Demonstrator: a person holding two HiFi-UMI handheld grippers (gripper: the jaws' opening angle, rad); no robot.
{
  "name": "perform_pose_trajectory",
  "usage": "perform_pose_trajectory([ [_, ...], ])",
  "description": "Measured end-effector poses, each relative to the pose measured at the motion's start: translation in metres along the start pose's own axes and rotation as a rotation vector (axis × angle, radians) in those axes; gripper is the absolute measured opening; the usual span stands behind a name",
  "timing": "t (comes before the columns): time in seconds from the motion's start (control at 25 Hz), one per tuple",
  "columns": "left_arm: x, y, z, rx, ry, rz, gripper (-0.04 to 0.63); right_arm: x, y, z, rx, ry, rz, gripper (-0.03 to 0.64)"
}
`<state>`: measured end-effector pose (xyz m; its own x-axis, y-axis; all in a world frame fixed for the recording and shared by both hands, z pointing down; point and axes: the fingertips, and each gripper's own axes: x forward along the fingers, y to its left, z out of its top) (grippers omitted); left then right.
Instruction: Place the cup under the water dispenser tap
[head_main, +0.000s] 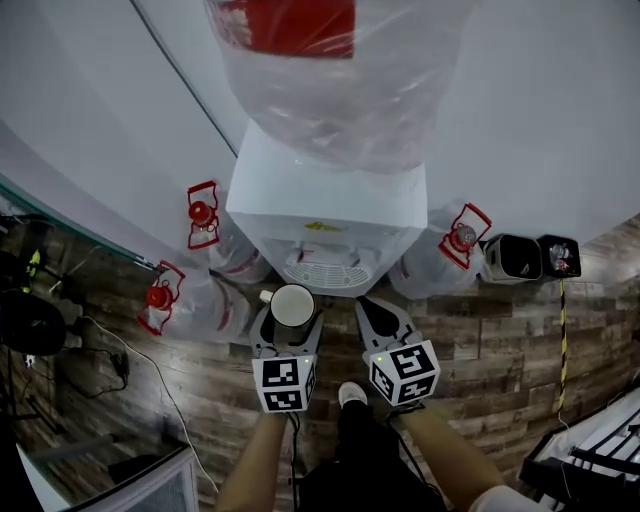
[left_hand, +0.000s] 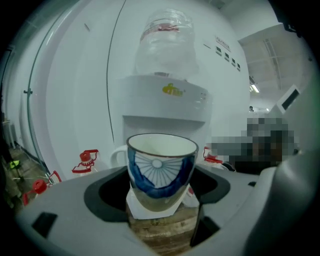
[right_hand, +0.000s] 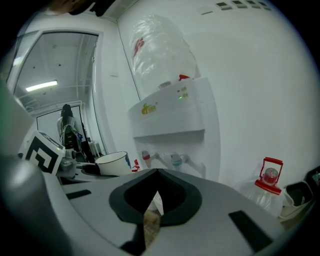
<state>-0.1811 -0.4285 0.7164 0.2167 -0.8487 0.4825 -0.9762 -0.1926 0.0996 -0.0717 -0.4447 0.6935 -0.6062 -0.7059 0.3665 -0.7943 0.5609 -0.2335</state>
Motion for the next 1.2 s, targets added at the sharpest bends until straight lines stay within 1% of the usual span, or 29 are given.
perform_pose_trajectory([
  [0.16,0.029,0.008,-0.023,0.003,0.005,0.007,0.416,0.025,-0.014,-0.024,0.002,0.003,0.0,0.02],
  [0.44,0.068,0.019,-0.056,0.011,0.001,0.029,0.416,0.055,-0.016,-0.06,-0.004,0.006,0.027,0.02],
  [0.56,0.086,0.023,-0.065,0.028,0.002,0.026,0.416,0.067,-0.019,-0.073,-0.001,0.011,0.03,0.02],
  [0.84,0.122,0.036,-0.081,0.029,0.006,0.032,0.416,0.09,-0.026,-0.086,-0.002,0.004,0.032,0.02],
  [1.2,0.149,0.043,-0.09,0.033,0.001,0.035,0.416,0.106,-0.032,-0.095,0.001,-0.007,0.03,0.02],
])
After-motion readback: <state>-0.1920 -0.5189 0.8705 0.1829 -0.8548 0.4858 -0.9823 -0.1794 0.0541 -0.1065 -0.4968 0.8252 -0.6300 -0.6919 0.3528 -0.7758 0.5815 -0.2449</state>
